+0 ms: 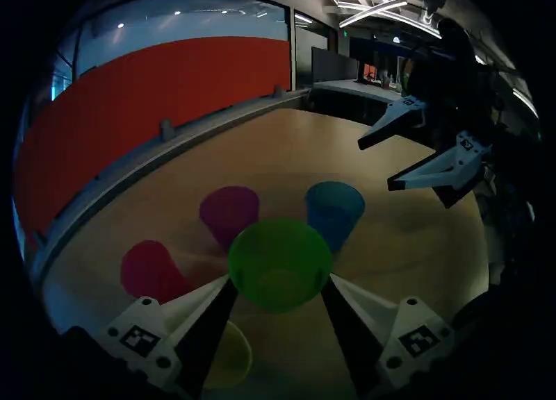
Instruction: Pour water
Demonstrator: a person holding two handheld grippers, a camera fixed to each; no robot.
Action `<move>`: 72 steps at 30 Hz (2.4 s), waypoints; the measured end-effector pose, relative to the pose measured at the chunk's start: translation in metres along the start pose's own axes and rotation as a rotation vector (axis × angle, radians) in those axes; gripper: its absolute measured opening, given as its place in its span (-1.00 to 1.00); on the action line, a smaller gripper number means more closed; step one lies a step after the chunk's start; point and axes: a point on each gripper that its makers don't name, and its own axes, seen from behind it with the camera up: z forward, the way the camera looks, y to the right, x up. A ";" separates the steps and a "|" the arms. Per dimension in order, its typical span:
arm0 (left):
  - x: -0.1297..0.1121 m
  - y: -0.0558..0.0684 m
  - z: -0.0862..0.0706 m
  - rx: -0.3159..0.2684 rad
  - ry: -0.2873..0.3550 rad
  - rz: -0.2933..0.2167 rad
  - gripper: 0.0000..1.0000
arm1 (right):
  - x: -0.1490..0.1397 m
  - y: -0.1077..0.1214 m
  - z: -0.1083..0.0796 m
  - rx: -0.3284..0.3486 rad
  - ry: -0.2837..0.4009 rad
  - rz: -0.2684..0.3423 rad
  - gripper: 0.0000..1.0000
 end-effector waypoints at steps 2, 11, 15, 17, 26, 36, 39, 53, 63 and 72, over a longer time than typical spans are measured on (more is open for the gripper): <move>0.002 -0.001 -0.004 0.005 0.011 0.001 0.64 | -0.001 0.000 0.001 0.000 -0.002 0.000 1.00; 0.010 -0.003 -0.020 0.020 0.060 -0.005 0.64 | -0.006 -0.002 0.006 0.004 -0.010 -0.003 1.00; 0.012 -0.005 -0.026 0.030 0.078 -0.008 0.64 | -0.008 -0.003 0.008 0.007 -0.015 -0.003 1.00; 0.014 -0.006 -0.030 0.036 0.089 -0.008 0.64 | -0.009 -0.004 0.009 0.008 -0.016 -0.004 1.00; 0.020 -0.010 -0.047 0.062 0.132 -0.008 0.64 | -0.013 -0.008 0.017 0.019 -0.028 -0.006 1.00; 0.022 -0.020 -0.065 0.089 0.165 -0.022 0.64 | -0.023 -0.011 0.029 0.024 -0.054 -0.009 1.00; 0.021 -0.024 -0.071 0.098 0.172 -0.030 0.64 | -0.027 -0.011 0.034 0.023 -0.066 -0.006 1.00; 0.014 -0.033 -0.097 0.133 0.194 -0.055 0.64 | -0.039 -0.012 0.059 0.030 -0.106 -0.006 1.00; 0.006 -0.038 -0.109 0.151 0.192 -0.066 0.64 | -0.040 -0.016 0.078 0.040 -0.113 0.007 1.00; 0.001 -0.041 -0.116 0.160 0.188 -0.069 0.64 | -0.042 -0.014 0.083 0.032 -0.109 -0.005 0.82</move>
